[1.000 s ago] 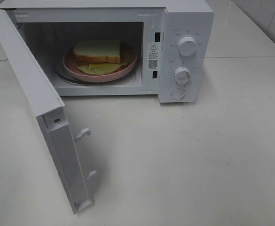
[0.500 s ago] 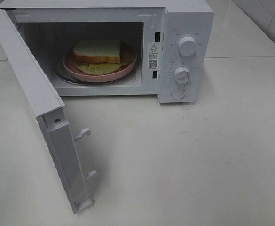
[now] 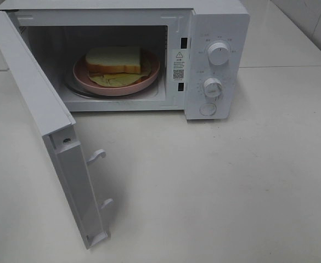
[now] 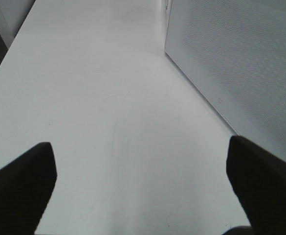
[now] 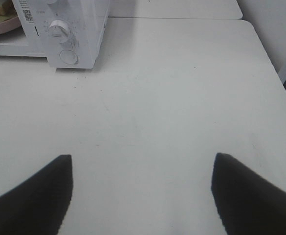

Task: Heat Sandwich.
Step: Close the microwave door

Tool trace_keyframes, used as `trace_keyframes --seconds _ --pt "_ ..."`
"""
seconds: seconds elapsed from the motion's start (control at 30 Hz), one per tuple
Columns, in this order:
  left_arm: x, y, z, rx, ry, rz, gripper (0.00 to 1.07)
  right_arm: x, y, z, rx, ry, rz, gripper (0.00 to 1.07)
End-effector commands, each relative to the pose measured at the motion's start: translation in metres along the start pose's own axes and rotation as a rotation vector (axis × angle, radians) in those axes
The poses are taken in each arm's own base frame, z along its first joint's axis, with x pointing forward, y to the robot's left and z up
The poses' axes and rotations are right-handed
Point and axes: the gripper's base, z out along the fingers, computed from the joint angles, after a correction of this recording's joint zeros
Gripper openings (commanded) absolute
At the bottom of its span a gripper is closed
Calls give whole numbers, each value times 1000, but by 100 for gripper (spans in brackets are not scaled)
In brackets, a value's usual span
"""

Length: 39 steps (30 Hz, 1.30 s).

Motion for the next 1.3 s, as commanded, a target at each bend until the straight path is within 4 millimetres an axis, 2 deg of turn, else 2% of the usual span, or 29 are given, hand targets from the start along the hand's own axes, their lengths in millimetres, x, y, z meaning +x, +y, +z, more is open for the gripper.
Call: trace_keyframes --seconds 0.03,0.13,0.2,0.23,0.27,0.3,0.37,0.4,0.43,0.47,0.53,0.57,0.63,0.7,0.8,0.87,0.93,1.03,1.3 --pt "-17 0 6 -1 -26 12 88 1 0 -4 7 -37 10 76" --pt "-23 0 12 -2 -25 10 86 1 0 -4 7 -37 10 76" --pt "-32 1 22 -4 -34 7 74 1 0 -4 7 -37 10 76" --pt "-32 1 22 -4 -34 7 74 1 0 -4 7 -37 10 76" --pt "-35 1 26 -5 -33 7 70 1 0 -4 7 -37 10 76" --pt "-40 1 32 -6 -38 5 58 1 0 -4 7 -37 10 76" --pt "-45 2 40 -8 -32 3 45 1 0 -4 7 -37 10 76" --pt "-45 2 40 -8 -32 3 45 1 0 -4 7 -37 10 76" --pt "-48 2 43 -9 -34 2 38 1 0 -4 7 -37 10 76" --pt "-51 2 53 -11 -26 0 26 1 0 -4 7 -37 10 76" --pt "-54 3 64 -13 -12 -2 13 1 0 -4 7 -37 10 76" --pt "-54 3 64 -13 -12 -2 13 1 0 -4 7 -37 10 76" --pt "-58 4 80 -16 21 -4 0 1 0 -4 7 -37 10 76" --pt "-60 4 84 -17 18 -2 0 1 0 -4 7 -37 10 76" --pt "-64 6 105 -23 -30 9 0 1 0 -4 7 -37 9 76" --pt "-64 6 110 -24 -41 9 0 1 0 -4 7 -37 9 76" --pt "-62 8 124 -31 -108 7 0 1 0 -4 7 -37 9 76" --pt "-60 9 132 -36 -162 8 0 1 0 -4 7 -37 10 76" --pt "-46 13 167 -56 -286 9 0 1 0 -4 7 -37 10 76"
